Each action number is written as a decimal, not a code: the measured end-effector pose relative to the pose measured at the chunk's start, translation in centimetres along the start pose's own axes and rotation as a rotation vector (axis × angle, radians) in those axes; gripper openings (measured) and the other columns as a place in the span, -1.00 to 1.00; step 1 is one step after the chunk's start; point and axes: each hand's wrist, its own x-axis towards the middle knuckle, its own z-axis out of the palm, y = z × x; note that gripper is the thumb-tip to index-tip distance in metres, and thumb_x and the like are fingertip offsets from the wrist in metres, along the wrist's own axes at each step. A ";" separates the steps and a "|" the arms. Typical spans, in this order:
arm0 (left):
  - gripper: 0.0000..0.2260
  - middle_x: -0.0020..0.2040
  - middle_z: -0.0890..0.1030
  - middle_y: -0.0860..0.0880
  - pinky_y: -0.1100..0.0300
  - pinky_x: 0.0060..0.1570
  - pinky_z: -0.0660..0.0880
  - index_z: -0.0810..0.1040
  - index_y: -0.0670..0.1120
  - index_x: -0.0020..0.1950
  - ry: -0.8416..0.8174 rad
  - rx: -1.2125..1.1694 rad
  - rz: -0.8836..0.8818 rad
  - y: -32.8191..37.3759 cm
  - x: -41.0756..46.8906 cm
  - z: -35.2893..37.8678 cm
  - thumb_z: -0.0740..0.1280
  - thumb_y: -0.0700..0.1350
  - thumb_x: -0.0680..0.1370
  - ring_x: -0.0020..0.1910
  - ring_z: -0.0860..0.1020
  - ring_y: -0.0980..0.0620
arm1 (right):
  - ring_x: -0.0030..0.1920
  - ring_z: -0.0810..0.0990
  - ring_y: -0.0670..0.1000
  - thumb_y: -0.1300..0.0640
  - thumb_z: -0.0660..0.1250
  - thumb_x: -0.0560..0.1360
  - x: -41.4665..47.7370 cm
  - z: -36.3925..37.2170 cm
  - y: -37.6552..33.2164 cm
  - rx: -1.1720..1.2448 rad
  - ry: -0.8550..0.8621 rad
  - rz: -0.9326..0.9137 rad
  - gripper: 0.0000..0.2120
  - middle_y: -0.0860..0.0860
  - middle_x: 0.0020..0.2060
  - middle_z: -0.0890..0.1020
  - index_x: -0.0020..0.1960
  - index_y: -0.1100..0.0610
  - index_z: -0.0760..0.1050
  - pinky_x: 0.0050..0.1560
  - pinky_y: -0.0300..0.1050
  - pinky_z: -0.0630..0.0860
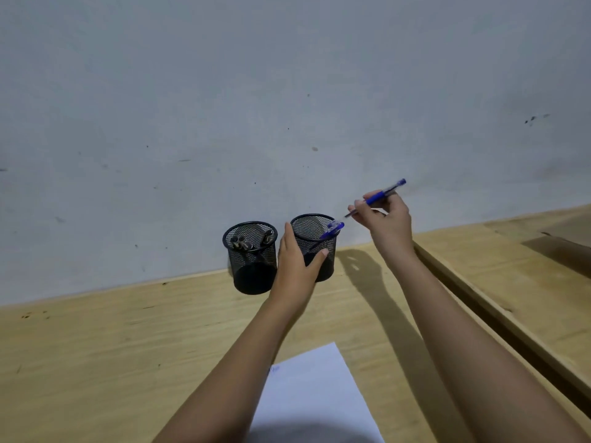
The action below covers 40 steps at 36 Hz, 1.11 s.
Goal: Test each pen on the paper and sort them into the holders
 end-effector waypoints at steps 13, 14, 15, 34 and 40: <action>-0.26 0.47 0.22 -0.07 0.37 0.25 0.12 -0.09 -0.08 0.53 -0.011 0.009 0.036 -1.0 0.7 0.0 0.31 0.02 0.53 0.43 0.23 0.03 | -0.17 0.56 -0.05 0.21 0.42 0.41 2.0 1.5 2.8 -0.447 -0.205 -0.017 -0.93 0.04 -0.19 0.63 -0.11 0.15 0.59 -0.23 -0.47 0.43; -0.26 0.47 0.23 -0.08 0.36 0.26 0.13 -0.08 -0.08 0.53 -0.012 0.010 0.035 -1.0 0.7 0.0 0.31 0.02 0.53 0.43 0.23 0.03 | -0.17 0.56 -0.04 0.20 0.43 0.41 2.0 1.6 2.8 -0.468 -0.232 -0.012 -0.92 0.05 -0.18 0.63 -0.10 0.16 0.60 -0.21 -0.42 0.44; -0.26 0.47 0.24 -0.08 0.34 0.27 0.14 -0.08 -0.08 0.53 -0.014 0.012 0.034 -1.1 0.8 0.0 0.32 0.02 0.53 0.43 0.24 0.02 | -0.16 0.56 -0.03 0.19 0.44 0.41 2.0 1.6 2.9 -0.484 -0.254 -0.008 -0.90 0.05 -0.18 0.62 -0.08 0.17 0.60 -0.19 -0.36 0.45; -0.31 0.40 0.36 -0.09 -0.02 0.36 0.32 0.03 -0.08 0.50 -0.093 0.056 -0.055 0.1 0.1 -1.0 0.33 0.00 0.50 0.37 0.34 -0.06 | -0.04 0.60 -0.03 0.14 0.38 0.45 -1.1 -1.0 0.6 -0.525 -0.286 0.057 -0.86 0.02 -0.12 0.65 -0.03 0.15 0.62 -0.03 -0.24 0.43; -0.61 0.19 0.47 0.03 0.21 0.09 0.43 0.34 0.03 0.28 -0.178 0.087 -0.043 2.0 -3.9 -3.0 0.32 -0.02 0.48 0.18 0.48 0.03 | 0.01 0.60 -0.05 0.14 0.40 0.44 -4.8 -3.1 -0.1 -0.560 -0.274 0.094 -0.75 0.04 -0.01 0.65 0.10 0.20 0.58 0.10 -0.20 0.46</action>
